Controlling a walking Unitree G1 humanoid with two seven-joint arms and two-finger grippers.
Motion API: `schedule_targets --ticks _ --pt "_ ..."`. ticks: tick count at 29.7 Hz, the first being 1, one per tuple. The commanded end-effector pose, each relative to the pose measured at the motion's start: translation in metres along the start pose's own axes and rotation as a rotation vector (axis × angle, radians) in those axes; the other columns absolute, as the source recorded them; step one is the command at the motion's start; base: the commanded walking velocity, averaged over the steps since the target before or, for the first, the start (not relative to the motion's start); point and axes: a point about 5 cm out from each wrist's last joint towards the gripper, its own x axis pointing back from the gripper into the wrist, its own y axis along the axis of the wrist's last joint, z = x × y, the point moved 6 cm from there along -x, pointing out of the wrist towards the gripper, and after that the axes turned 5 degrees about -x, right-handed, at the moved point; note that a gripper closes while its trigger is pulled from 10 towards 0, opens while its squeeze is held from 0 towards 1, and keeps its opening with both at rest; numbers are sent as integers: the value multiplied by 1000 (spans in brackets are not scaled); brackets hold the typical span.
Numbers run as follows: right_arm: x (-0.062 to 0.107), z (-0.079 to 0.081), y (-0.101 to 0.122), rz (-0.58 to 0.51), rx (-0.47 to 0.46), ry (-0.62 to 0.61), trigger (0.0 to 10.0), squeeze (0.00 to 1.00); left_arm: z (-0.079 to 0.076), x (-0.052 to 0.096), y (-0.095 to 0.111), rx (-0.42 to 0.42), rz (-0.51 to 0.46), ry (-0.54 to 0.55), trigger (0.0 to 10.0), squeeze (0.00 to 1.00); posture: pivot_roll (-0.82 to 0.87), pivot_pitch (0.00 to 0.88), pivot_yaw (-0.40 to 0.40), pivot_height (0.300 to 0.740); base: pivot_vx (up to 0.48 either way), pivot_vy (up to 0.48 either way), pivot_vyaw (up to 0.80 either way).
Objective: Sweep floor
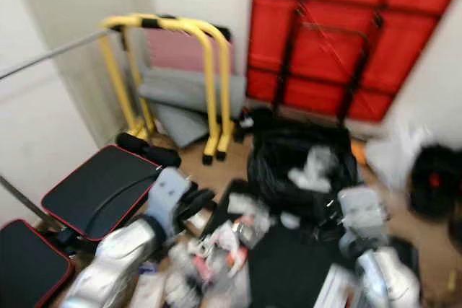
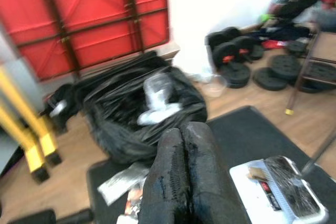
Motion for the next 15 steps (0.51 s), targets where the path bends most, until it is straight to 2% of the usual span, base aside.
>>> schedule_targets --ticks 1,15 --pt "0 5 3 -14 -9 16 10000 0 9 6 -3 -16 21 54 10000 0 -165 46 -73 740 0 0 -800" --pt "-4 6 9 -31 -12 18 10000 0 18 7 0 15 17 112 10000 0 -157 61 -75 740 0 0 -800"
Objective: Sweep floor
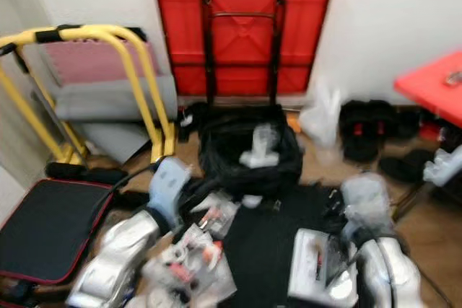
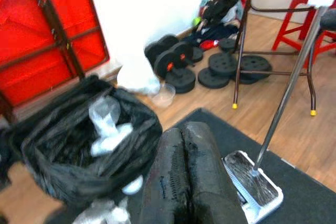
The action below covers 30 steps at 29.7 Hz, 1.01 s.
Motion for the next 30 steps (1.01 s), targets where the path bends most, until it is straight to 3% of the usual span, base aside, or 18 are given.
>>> schedule_targets --ticks 1,4,9,30 --pt "0 4 -2 7 -13 11 10000 0 9 3 -8 10 35 67 10000 0 -157 61 -75 740 0 0 -800" --pt "-1 2 -1 4 -20 6 10000 0 9 3 -7 12 37 73 10000 0 -158 70 -75 740 0 0 -800" --pt "-1 2 0 0 -18 8 10000 0 10 2 -7 31 35 82 10000 0 -159 71 -76 740 0 0 0" --pt "-6 4 2 -7 0 20 10000 0 13 0 -6 45 39 88 10000 0 -152 86 -82 740 0 -341 0"
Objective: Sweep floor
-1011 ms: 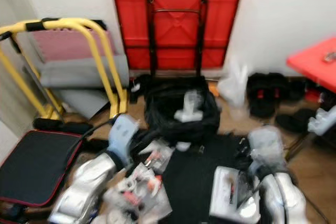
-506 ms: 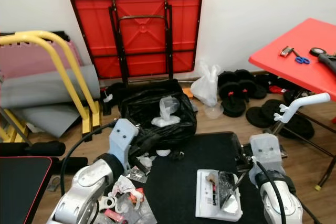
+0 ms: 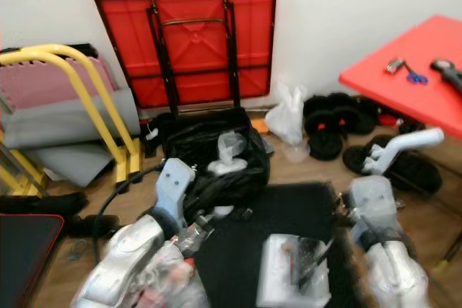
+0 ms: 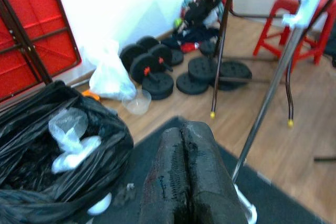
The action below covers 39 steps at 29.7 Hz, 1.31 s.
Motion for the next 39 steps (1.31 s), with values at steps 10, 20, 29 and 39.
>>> schedule_targets --ticks 10,20,29,39 --pt "0 -6 -2 11 18 -16 10000 0 3 -2 0 6 9 47 10000 0 -158 91 -81 740 0 -175 0" --pt "-1 -7 -2 11 35 -15 10000 0 6 -4 0 7 16 71 10000 0 -159 90 -85 740 0 0 0" --pt "-3 -14 0 7 34 -57 10000 0 11 -5 0 37 13 96 10000 0 -164 85 -90 740 0 0 0" --pt "-10 -21 3 19 5 -107 10000 0 23 -6 2 79 0 166 10000 0 -167 83 -94 735 0 0 0"
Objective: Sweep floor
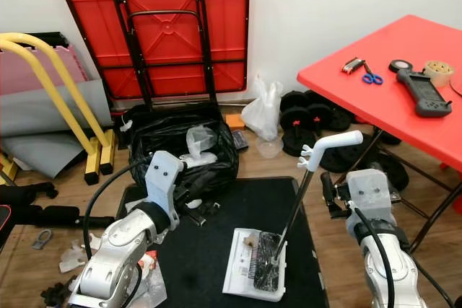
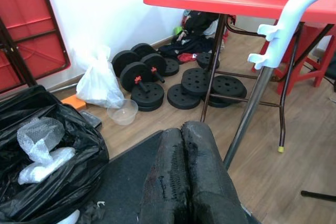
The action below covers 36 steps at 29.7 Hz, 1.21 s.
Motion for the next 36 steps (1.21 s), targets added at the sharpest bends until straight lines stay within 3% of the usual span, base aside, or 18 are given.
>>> schedule_targets --ticks 1,7,8,12,13,16,17,36 --pt "0 -2 -9 40 -16 -14 10000 0 12 1 -7 24 30 112 10000 0 -167 83 -94 735 0 0 0" --pt "-3 -6 -7 44 -92 -14 10000 0 16 0 -6 33 23 133 10000 0 -172 83 -97 710 0 0 0" --pt "-3 -8 -6 45 -111 -20 10000 0 15 0 -5 39 11 129 0 0 -175 85 -96 705 0 0 0" --pt "-4 -11 -4 41 -139 -30 10000 0 14 0 -4 45 7 123 0 0 -175 83 -94 690 0 0 0" --pt "-4 -12 -4 40 -139 -31 10000 0 15 0 -5 42 14 124 2314 0 -175 83 -94 685 0 0 0" --pt "-4 -12 -4 41 -138 -32 10000 0 15 0 -6 39 18 125 2314 0 -175 83 -94 680 0 0 0" --pt "-4 -12 -3 41 -138 -32 10000 0 15 -1 -6 39 21 124 10000 0 -175 83 -93 675 0 0 0" --pt "-5 -17 0 38 -143 -37 10000 0 15 -1 -8 43 30 130 10000 0 -176 84 -94 595 0 0 0"
